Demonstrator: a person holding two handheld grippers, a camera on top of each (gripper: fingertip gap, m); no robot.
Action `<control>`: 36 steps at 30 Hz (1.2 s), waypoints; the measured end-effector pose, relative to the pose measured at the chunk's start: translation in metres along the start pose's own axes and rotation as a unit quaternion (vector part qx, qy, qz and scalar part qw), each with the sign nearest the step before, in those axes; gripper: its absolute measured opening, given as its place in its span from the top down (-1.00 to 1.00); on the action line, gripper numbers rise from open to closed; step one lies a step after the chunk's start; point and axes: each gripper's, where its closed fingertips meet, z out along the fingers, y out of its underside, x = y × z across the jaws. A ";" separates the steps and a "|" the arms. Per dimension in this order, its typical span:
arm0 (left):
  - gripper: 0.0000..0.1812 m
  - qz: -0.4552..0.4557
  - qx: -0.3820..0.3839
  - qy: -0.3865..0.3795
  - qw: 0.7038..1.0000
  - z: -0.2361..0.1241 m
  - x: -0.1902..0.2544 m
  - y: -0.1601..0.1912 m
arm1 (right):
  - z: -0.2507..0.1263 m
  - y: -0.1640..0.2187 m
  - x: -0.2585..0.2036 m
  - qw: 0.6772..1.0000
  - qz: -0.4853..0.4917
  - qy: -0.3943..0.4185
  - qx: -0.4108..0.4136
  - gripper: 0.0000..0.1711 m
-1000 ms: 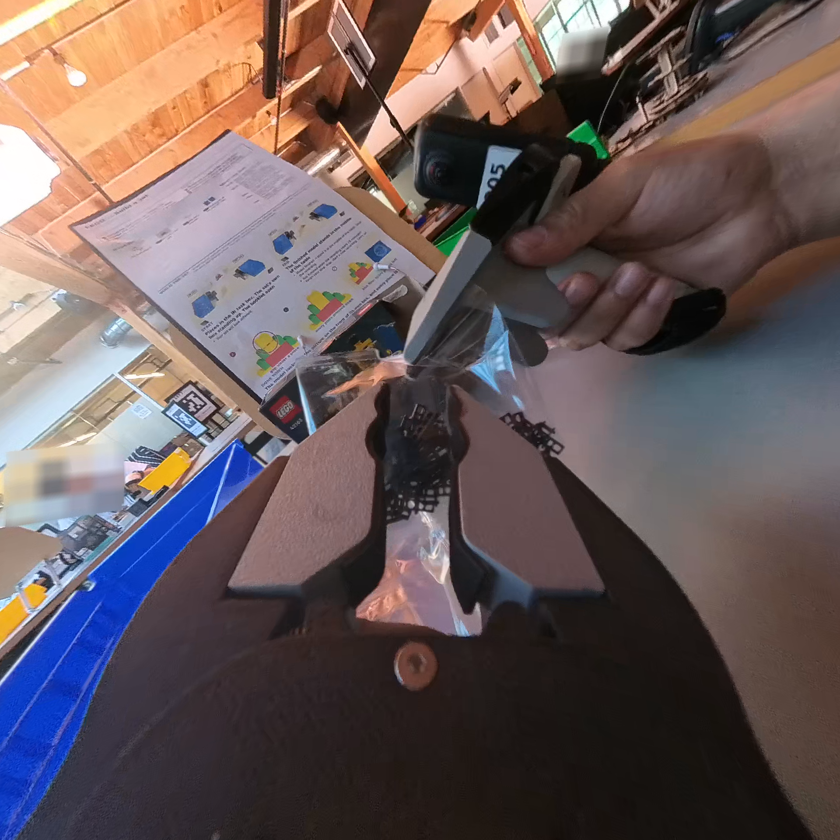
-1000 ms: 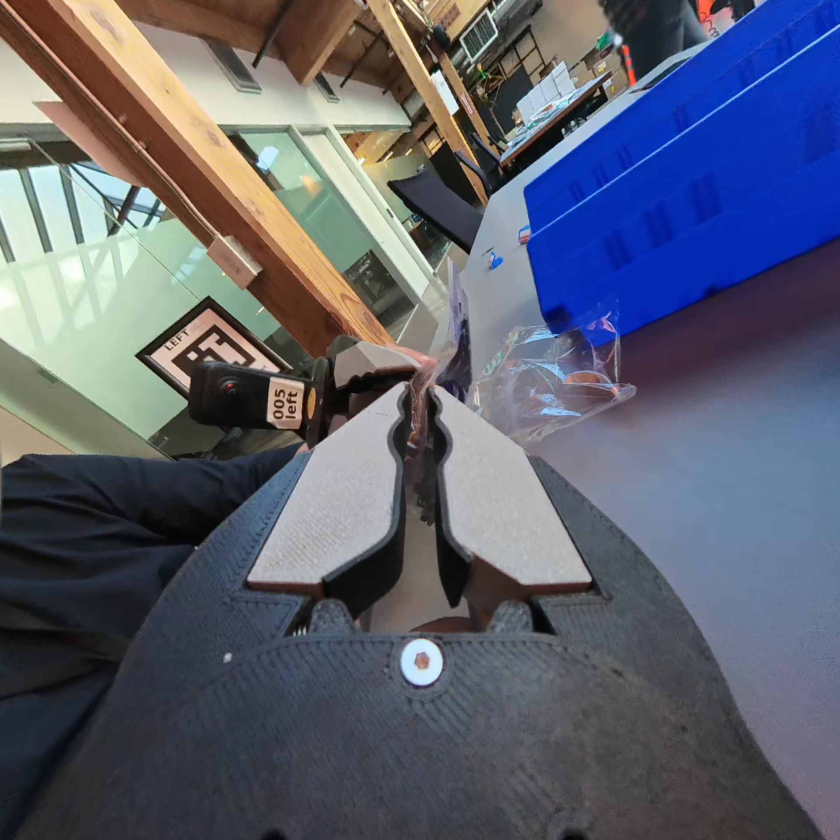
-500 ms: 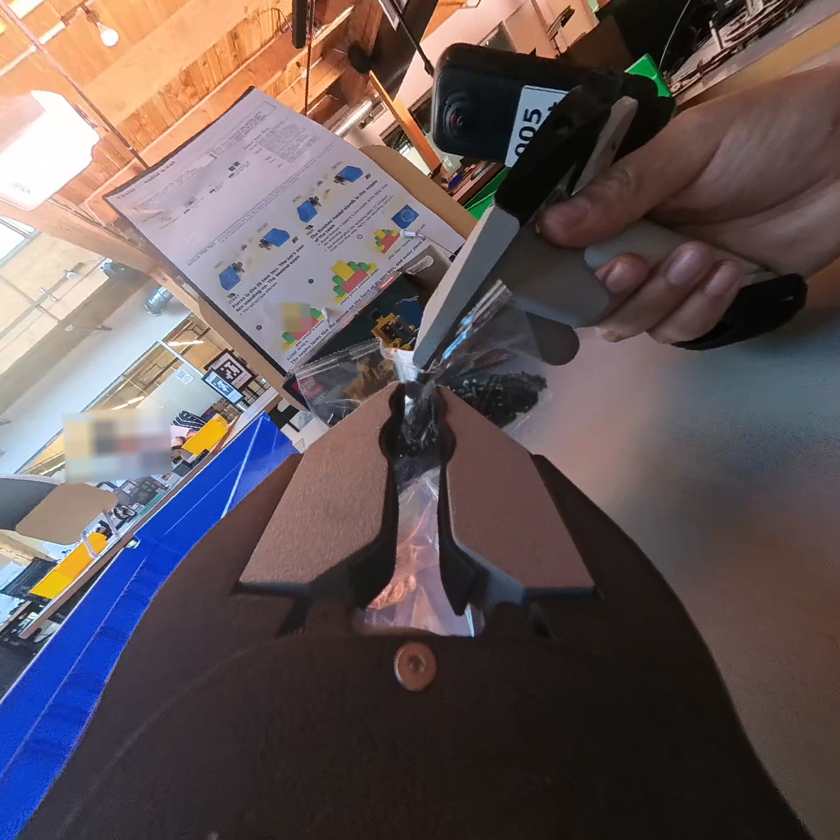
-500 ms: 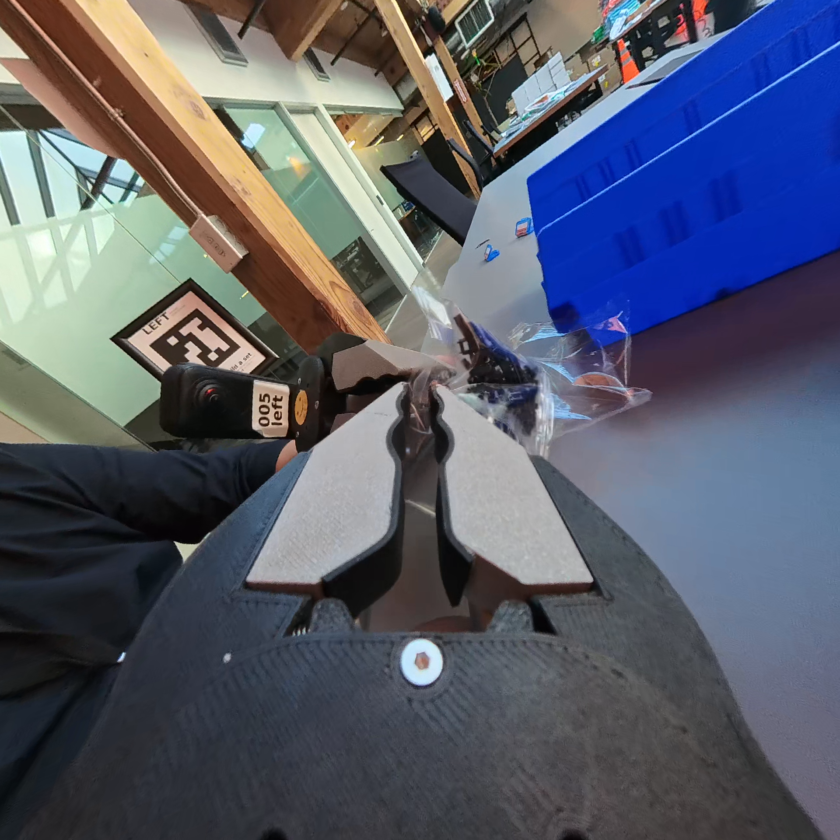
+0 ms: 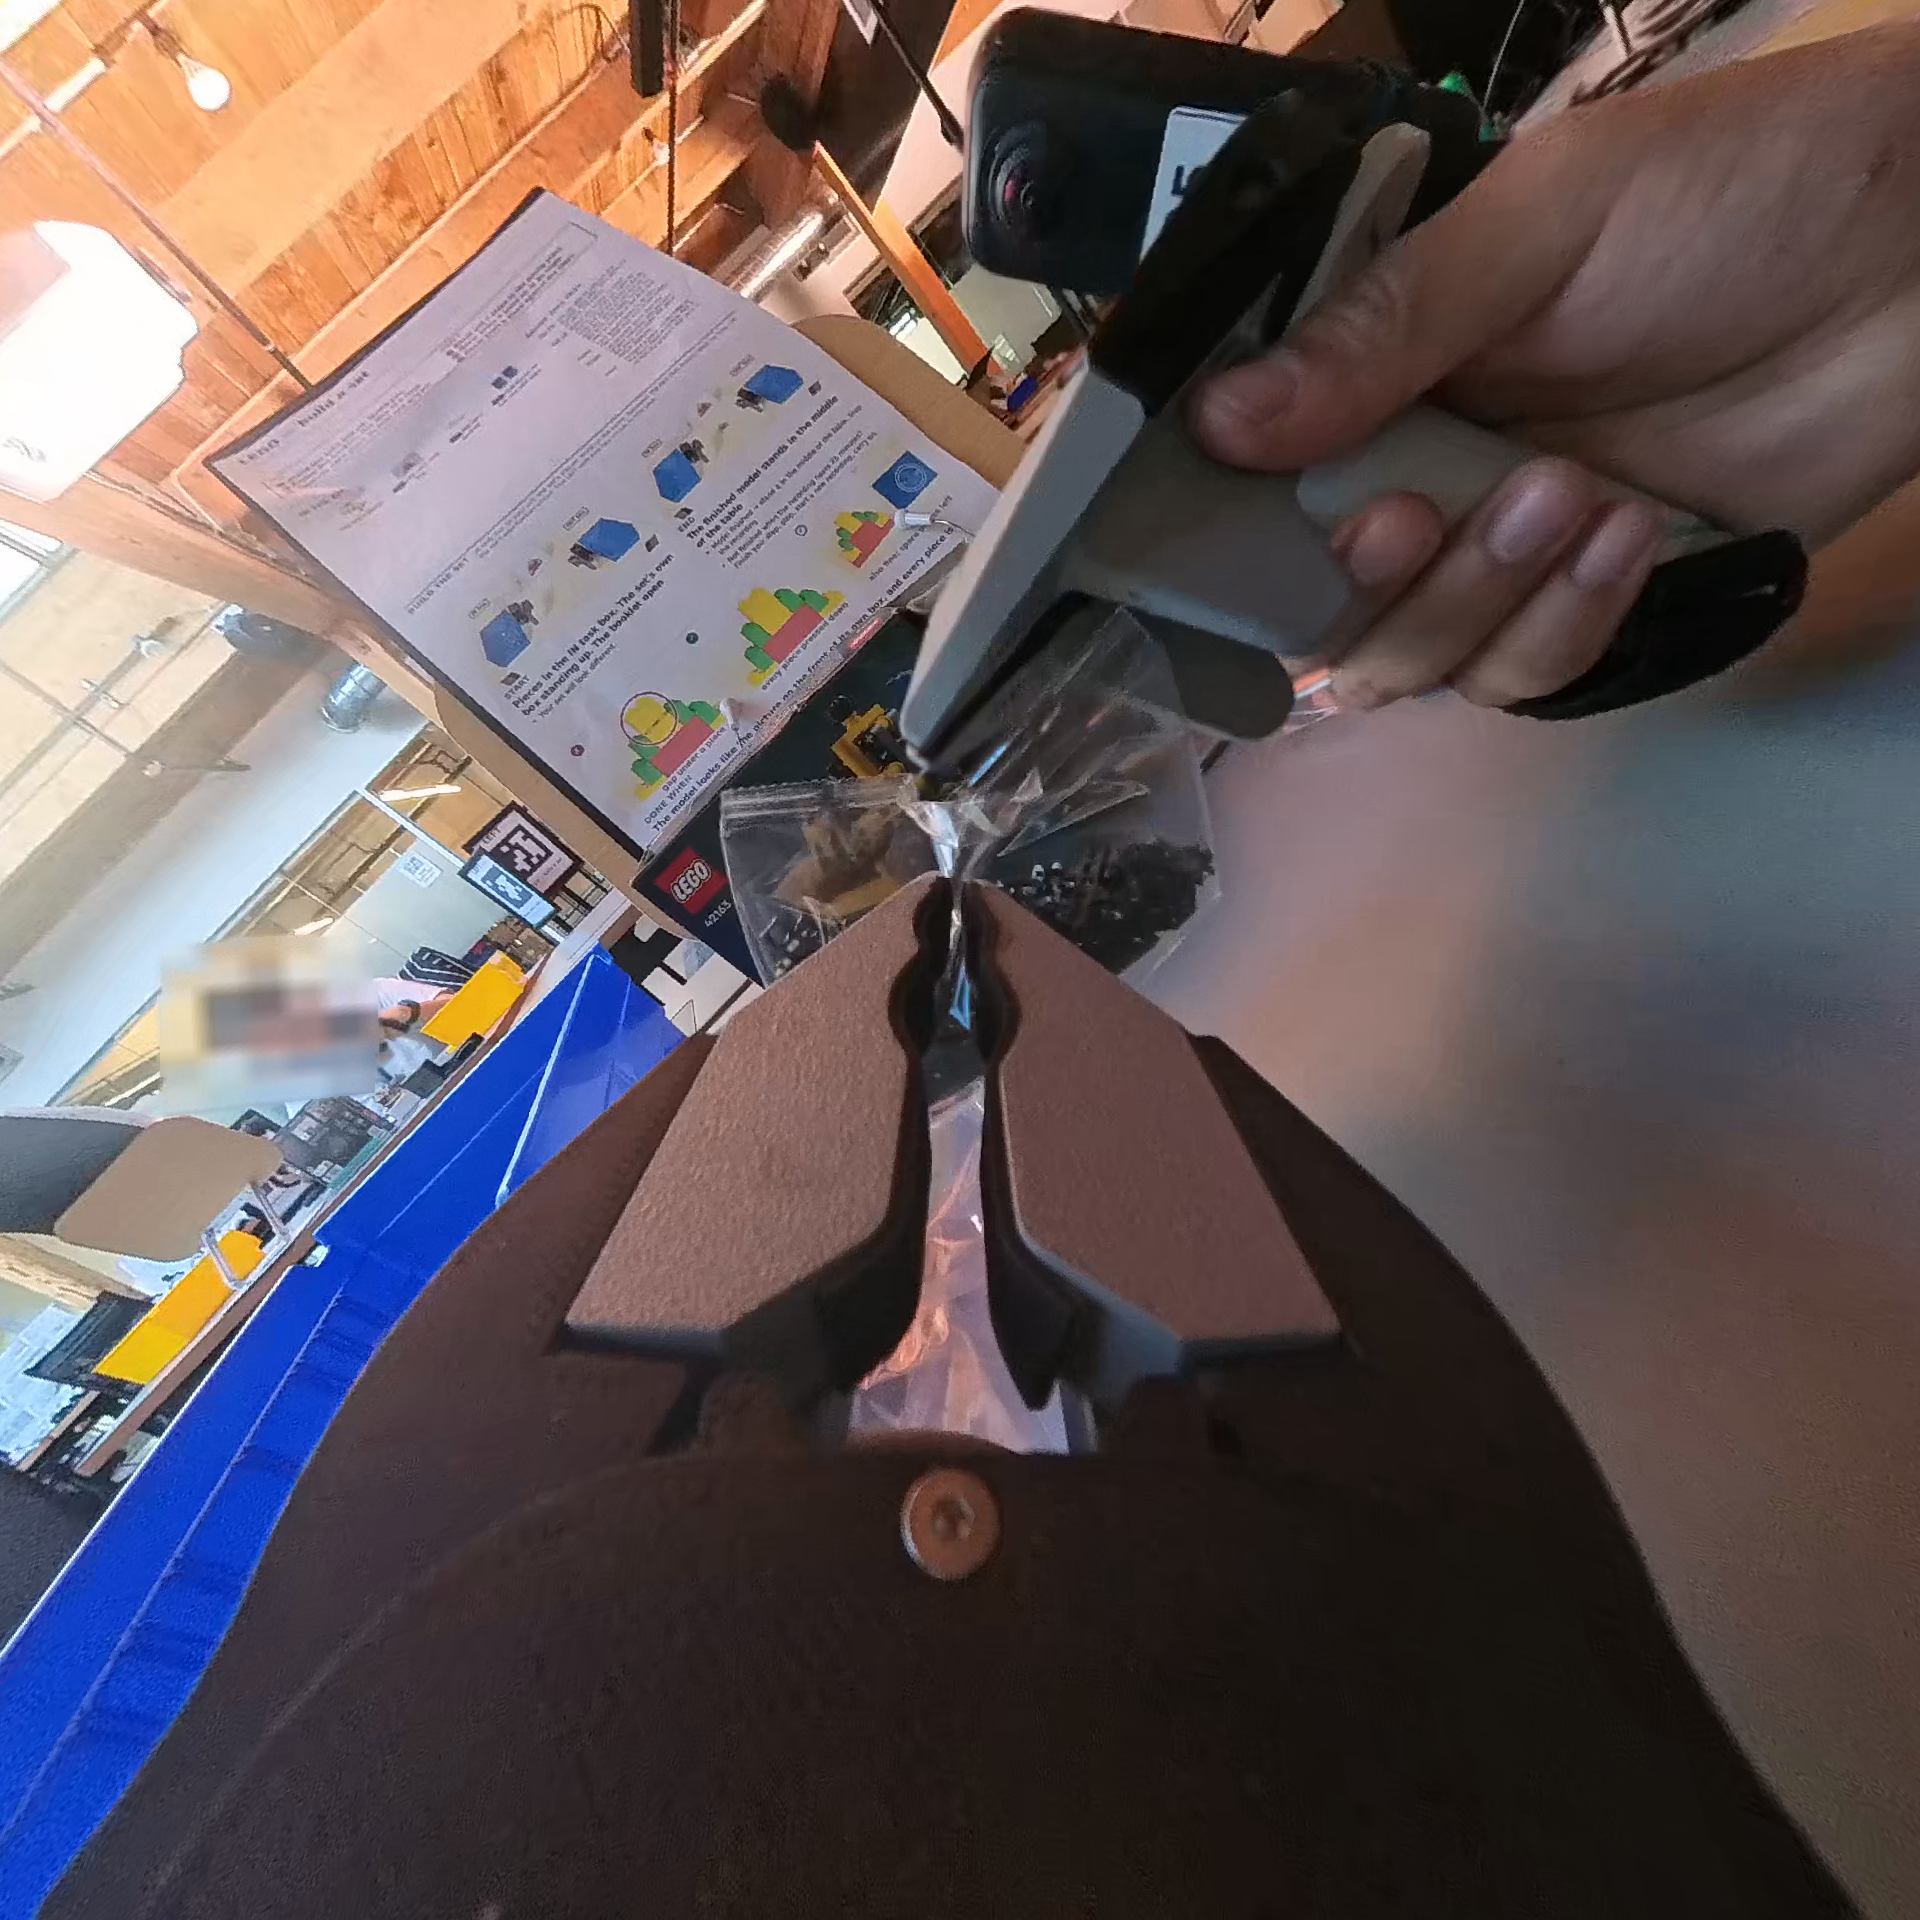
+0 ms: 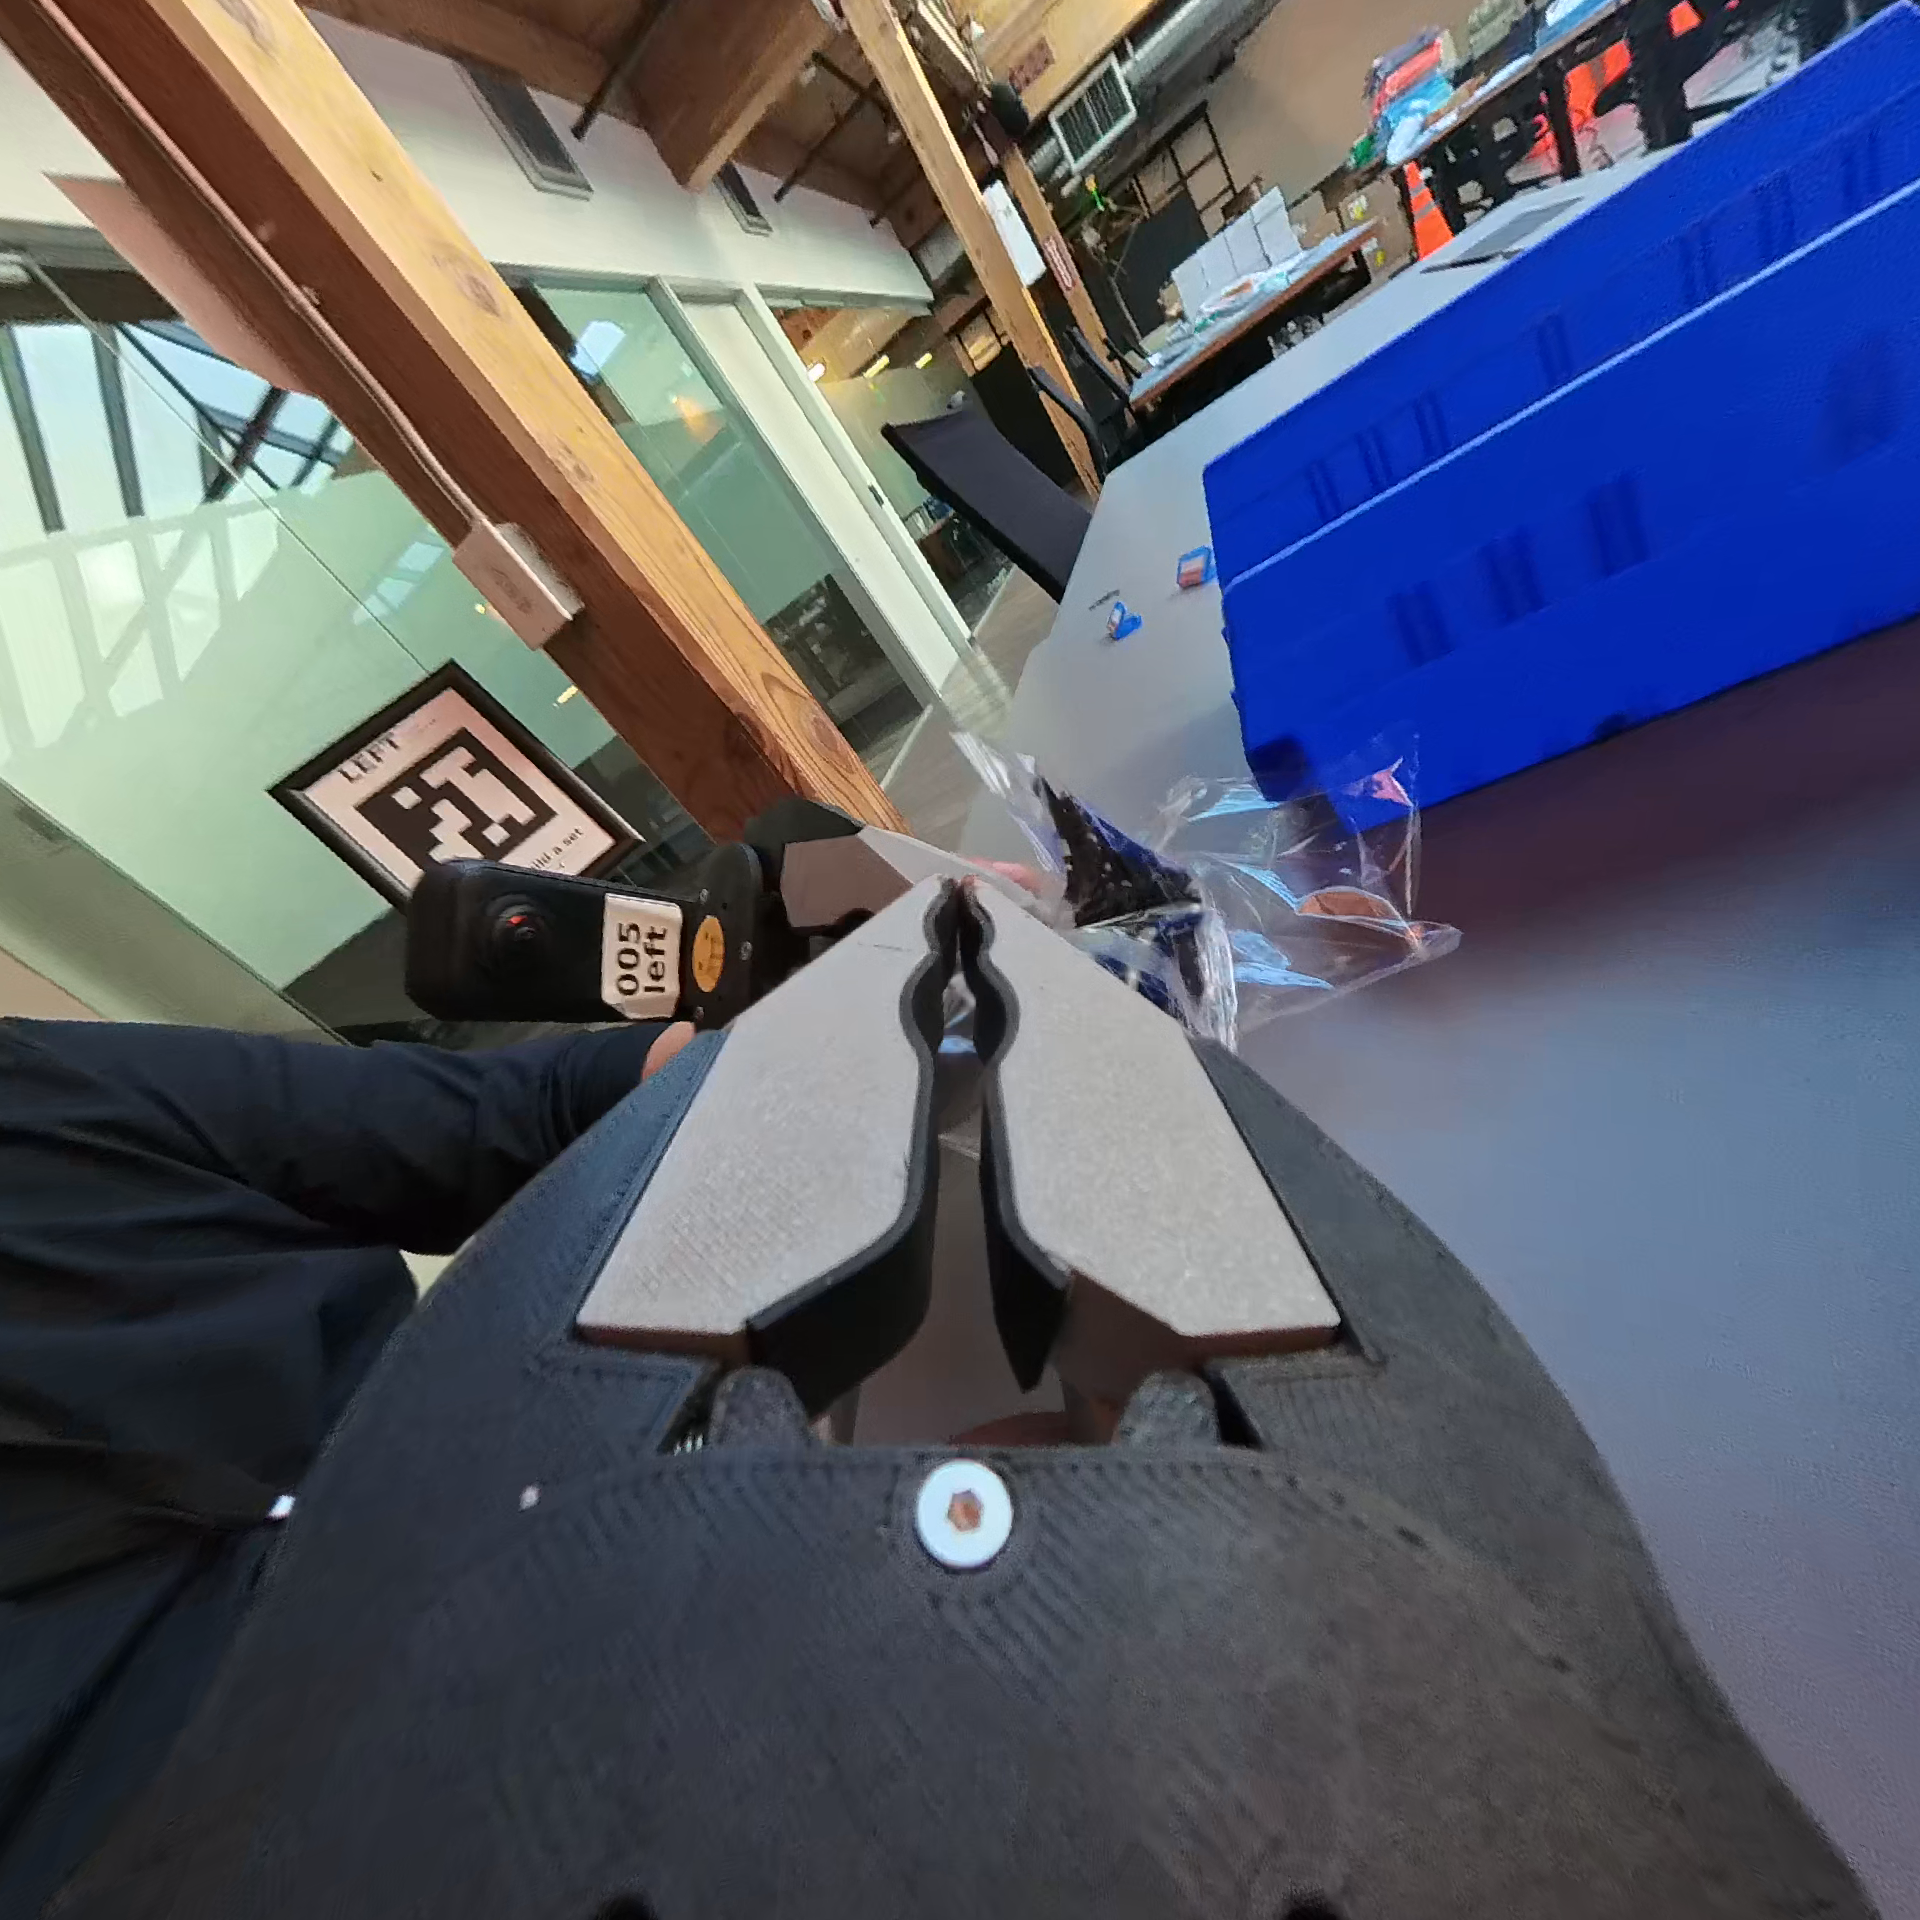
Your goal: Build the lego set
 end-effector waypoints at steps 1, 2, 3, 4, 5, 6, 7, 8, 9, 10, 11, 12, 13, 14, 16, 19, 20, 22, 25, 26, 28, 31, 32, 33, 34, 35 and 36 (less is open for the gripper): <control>1.00 -0.001 0.002 0.000 1.000 0.000 0.000 0.000 | -0.002 -0.003 -0.002 1.000 0.003 -0.007 0.008 1.00; 1.00 -0.004 0.003 -0.001 1.000 -0.001 -0.001 -0.001 | -0.005 -0.007 -0.002 1.000 0.005 -0.009 0.016 1.00; 1.00 -0.007 0.004 -0.002 1.000 -0.001 -0.002 -0.001 | -0.007 -0.009 -0.002 1.000 0.005 -0.007 0.021 1.00; 1.00 -0.010 0.007 -0.002 1.000 -0.001 -0.003 -0.001 | -0.009 -0.011 0.000 1.000 0.003 -0.002 0.023 1.00; 1.00 -0.014 0.010 -0.002 1.000 -0.002 -0.004 -0.002 | -0.011 -0.012 0.001 1.000 -0.001 0.004 0.024 1.00; 1.00 -0.019 0.013 -0.003 1.000 -0.002 -0.005 -0.003 | -0.012 -0.012 0.002 1.000 -0.005 0.008 0.022 0.98; 1.00 -0.024 0.017 -0.004 1.000 -0.003 -0.006 -0.004 | -0.012 -0.011 0.003 1.000 -0.007 0.012 0.018 0.97; 1.00 -0.031 0.022 -0.004 0.999 -0.004 -0.007 -0.005 | -0.012 -0.010 0.004 1.000 -0.010 0.017 0.013 0.94; 1.00 -0.037 0.028 -0.003 0.999 -0.005 -0.008 -0.006 | -0.011 -0.008 0.005 1.000 -0.013 0.020 0.006 0.90; 1.00 -0.044 0.038 0.001 0.998 -0.006 -0.008 -0.009 | -0.009 -0.005 0.005 1.000 -0.016 0.021 -0.003 0.87; 1.00 -0.049 0.050 0.006 0.998 -0.008 -0.008 -0.012 | -0.008 -0.002 0.005 1.000 -0.019 0.021 -0.012 0.83; 1.00 -0.054 0.060 0.011 0.997 -0.009 -0.007 -0.015 | -0.006 0.001 0.004 0.999 -0.022 0.019 -0.020 0.81; 1.00 -0.057 0.065 0.015 0.996 -0.010 -0.006 -0.016 | -0.004 0.004 0.002 0.999 -0.025 0.015 -0.028 0.79; 1.00 -0.058 0.065 0.016 0.996 -0.010 -0.006 -0.017 | -0.001 0.006 0.000 0.999 -0.028 0.010 -0.033 0.77; 1.00 -0.057 0.065 0.015 0.996 -0.009 -0.006 -0.016 | 0.002 0.009 -0.004 0.999 -0.029 0.001 -0.040 0.75; 1.00 -0.055 0.065 0.017 0.996 -0.010 -0.005 -0.017 | 0.003 0.011 -0.004 0.999 -0.028 -0.002 -0.044 0.72; 1.00 -0.055 0.066 0.018 0.996 -0.010 -0.005 -0.017 | 0.003 0.011 -0.004 0.999 -0.026 -0.004 -0.044 0.71; 1.00 -0.053 0.068 0.020 0.996 -0.010 -0.004 -0.017 | 0.003 0.011 -0.005 0.999 -0.023 -0.007 -0.044 0.70; 1.00 -0.053 0.069 0.022 0.996 -0.010 -0.003 -0.018 | 0.004 0.013 -0.006 0.999 -0.023 -0.008 -0.048 0.66; 1.00 -0.053 0.070 0.023 0.996 -0.010 -0.003 -0.018 | 0.004 0.013 -0.006 0.998 -0.025 -0.008 -0.049 0.66; 1.00 -0.054 0.074 0.025 0.996 -0.011 -0.002 -0.019 | 0.004 0.014 -0.006 0.998 -0.028 -0.007 -0.051 0.69; 1.00 -0.053 0.074 0.026 0.995 -0.011 -0.002 -0.020 | 0.004 0.014 -0.006 0.998 -0.023 -0.012 -0.050 0.70; 1.00 -0.053 0.075 0.026 0.995 -0.011 -0.002 -0.020 | 0.004 0.015 -0.006 0.998 -0.020 -0.014 -0.050 0.70; 1.00 -0.052 0.075 0.027 0.995 -0.011 -0.001 -0.020 | 0.004 0.015 -0.006 0.999 -0.017 -0.017 -0.049 0.70; 1.00 -0.051 0.076 0.028 0.995 -0.011 -0.001 -0.020 | 0.004 0.015 -0.006 0.999 -0.013 -0.019 -0.049 0.69; 1.00 -0.050 0.077 0.030 0.995 -0.011 0.000 -0.021 | 0.004 0.015 -0.006 0.999 -0.009 -0.021 -0.050 0.66; 1.00 -0.049 0.077 0.030 0.995 -0.011 0.000 -0.021 | 0.004 0.015 -0.007 0.998 -0.006 -0.023 -0.050 0.65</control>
